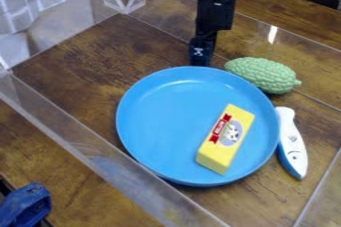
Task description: Remove the green object from inside the blue tray and put it on the table
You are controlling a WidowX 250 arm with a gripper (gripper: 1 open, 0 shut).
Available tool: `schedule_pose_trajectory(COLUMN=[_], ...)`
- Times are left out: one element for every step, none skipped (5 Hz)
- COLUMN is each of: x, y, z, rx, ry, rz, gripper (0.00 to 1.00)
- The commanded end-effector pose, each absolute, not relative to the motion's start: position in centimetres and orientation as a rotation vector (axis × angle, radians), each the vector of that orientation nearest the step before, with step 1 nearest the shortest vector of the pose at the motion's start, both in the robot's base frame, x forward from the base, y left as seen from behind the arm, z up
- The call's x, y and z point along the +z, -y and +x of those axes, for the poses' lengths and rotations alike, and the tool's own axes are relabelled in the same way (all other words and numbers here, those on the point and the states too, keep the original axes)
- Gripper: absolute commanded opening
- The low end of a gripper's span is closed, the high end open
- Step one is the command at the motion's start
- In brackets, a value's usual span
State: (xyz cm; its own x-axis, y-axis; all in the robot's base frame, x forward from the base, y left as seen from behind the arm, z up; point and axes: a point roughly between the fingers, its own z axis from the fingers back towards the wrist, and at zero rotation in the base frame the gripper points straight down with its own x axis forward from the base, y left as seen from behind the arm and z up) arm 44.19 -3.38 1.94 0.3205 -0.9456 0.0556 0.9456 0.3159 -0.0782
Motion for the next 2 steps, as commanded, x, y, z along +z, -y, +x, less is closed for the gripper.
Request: schedule_pose_trajectory(x=[0.73,0.62], y=[6.86,7.71], z=[43.72,43.71], rx=[-1.225,-1.16], ry=[-0.014,-0.01], rz=[-0.143,-0.152], gripper=[1.0,1.0])
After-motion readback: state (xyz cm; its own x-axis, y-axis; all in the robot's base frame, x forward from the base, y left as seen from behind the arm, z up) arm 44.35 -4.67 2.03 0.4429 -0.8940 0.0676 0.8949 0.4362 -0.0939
